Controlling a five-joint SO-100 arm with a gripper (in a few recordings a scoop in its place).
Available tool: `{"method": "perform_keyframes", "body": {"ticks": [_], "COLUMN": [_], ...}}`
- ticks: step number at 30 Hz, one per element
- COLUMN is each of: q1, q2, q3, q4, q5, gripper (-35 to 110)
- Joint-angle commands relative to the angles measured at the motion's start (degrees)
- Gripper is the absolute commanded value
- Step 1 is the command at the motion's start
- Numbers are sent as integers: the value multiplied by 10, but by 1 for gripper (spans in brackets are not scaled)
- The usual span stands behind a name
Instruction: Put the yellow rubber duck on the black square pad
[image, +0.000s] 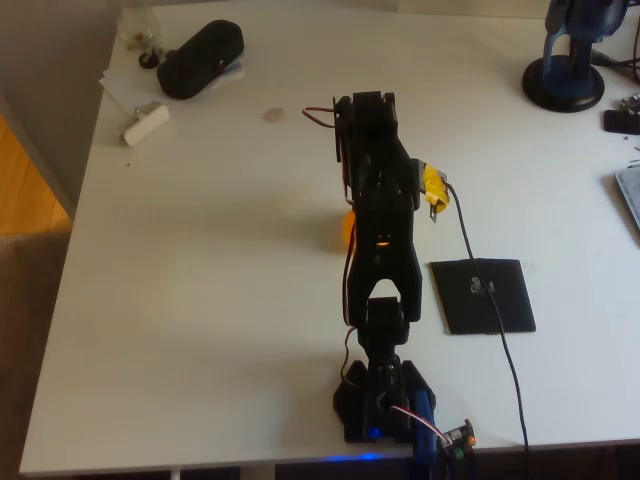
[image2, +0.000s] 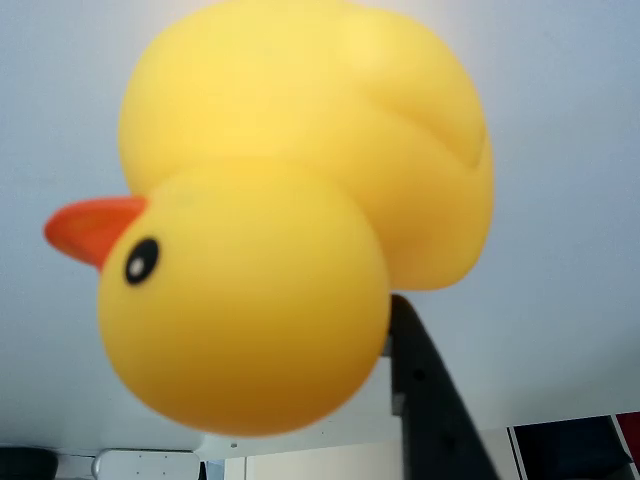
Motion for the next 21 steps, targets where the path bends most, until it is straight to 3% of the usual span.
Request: {"method": "perform_keyframes", "body": {"ticks": [1, 21], "q1": [15, 15], "q2": [18, 65], "q3": [-18, -11], "q4": [8, 11], "q5": [0, -4], "gripper": [49, 49]}}
